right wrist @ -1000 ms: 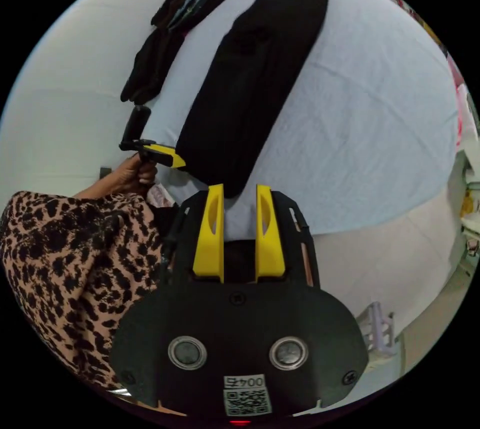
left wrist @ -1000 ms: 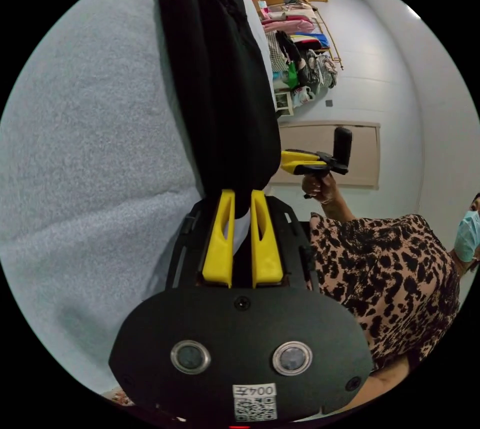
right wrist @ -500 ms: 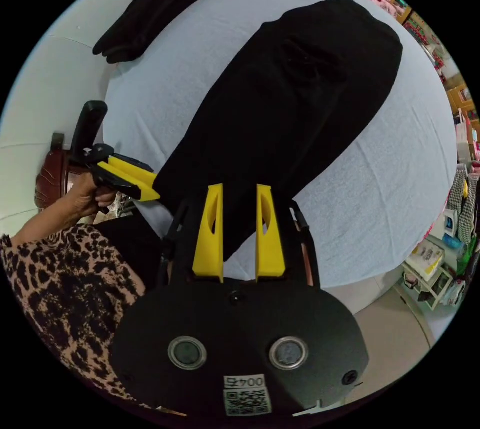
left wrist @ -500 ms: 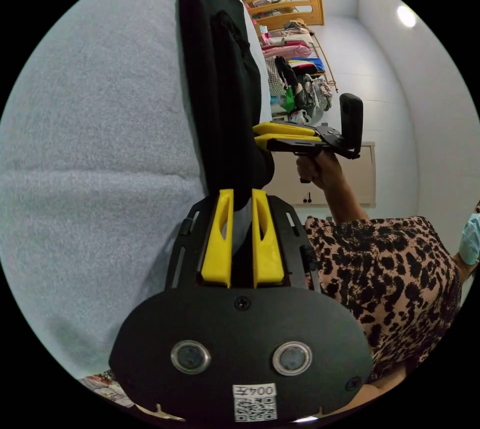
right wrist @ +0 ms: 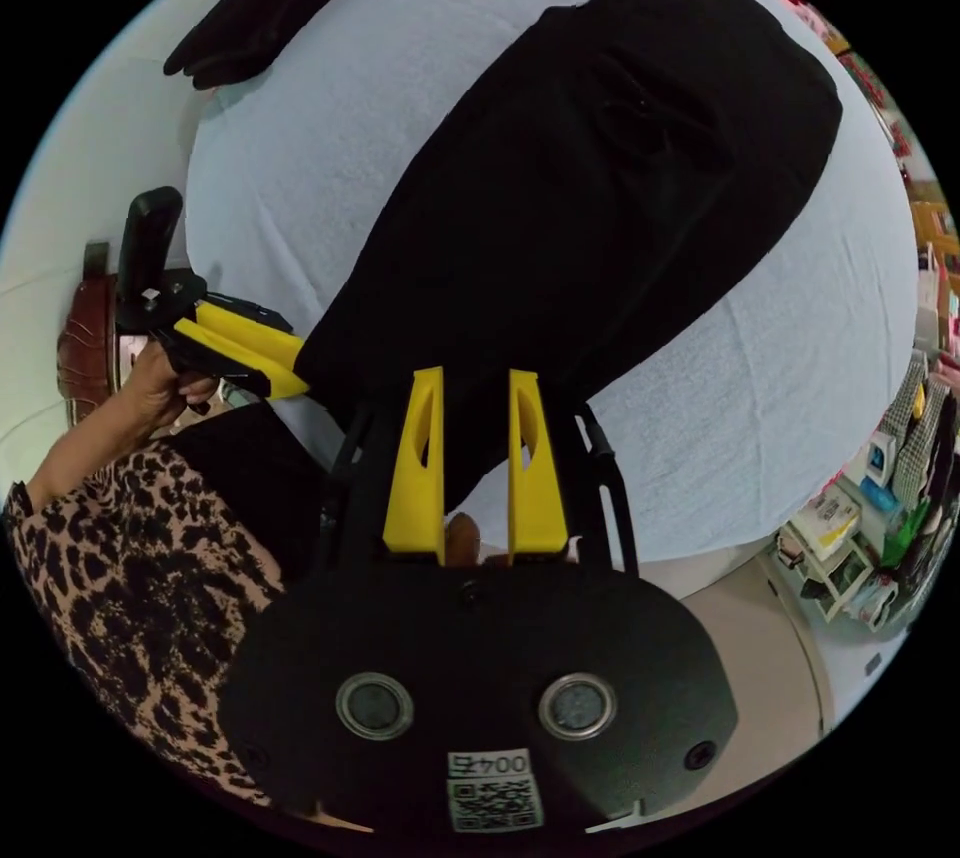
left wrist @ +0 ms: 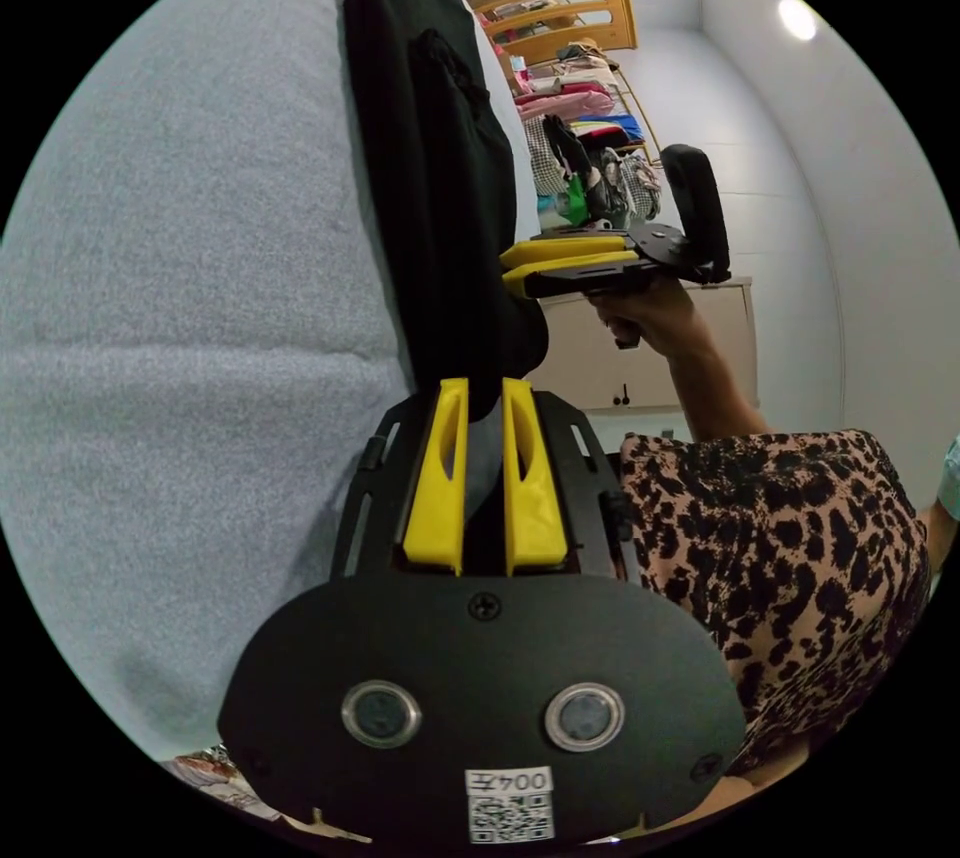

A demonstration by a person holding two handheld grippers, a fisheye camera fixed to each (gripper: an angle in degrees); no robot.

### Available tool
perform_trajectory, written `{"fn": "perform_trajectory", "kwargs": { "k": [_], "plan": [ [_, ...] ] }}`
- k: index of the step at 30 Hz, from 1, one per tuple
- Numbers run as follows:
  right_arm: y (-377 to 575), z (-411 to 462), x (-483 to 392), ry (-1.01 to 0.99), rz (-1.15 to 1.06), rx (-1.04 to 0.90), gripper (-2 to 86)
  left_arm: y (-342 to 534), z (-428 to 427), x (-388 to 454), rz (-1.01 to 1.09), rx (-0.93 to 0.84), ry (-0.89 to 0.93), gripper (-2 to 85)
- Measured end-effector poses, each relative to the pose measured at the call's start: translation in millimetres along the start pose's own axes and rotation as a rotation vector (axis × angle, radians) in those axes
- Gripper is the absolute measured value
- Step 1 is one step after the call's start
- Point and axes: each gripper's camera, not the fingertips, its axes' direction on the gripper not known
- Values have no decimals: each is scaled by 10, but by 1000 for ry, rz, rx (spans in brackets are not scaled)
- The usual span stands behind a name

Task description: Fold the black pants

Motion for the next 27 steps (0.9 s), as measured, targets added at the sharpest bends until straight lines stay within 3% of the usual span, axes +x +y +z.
{"fn": "perform_trajectory", "kwargs": {
  "k": [27],
  "plan": [
    [-233, 349, -398, -38, -54, 37, 90, 439, 391, -158, -26, 137, -51, 3]
  ]
}}
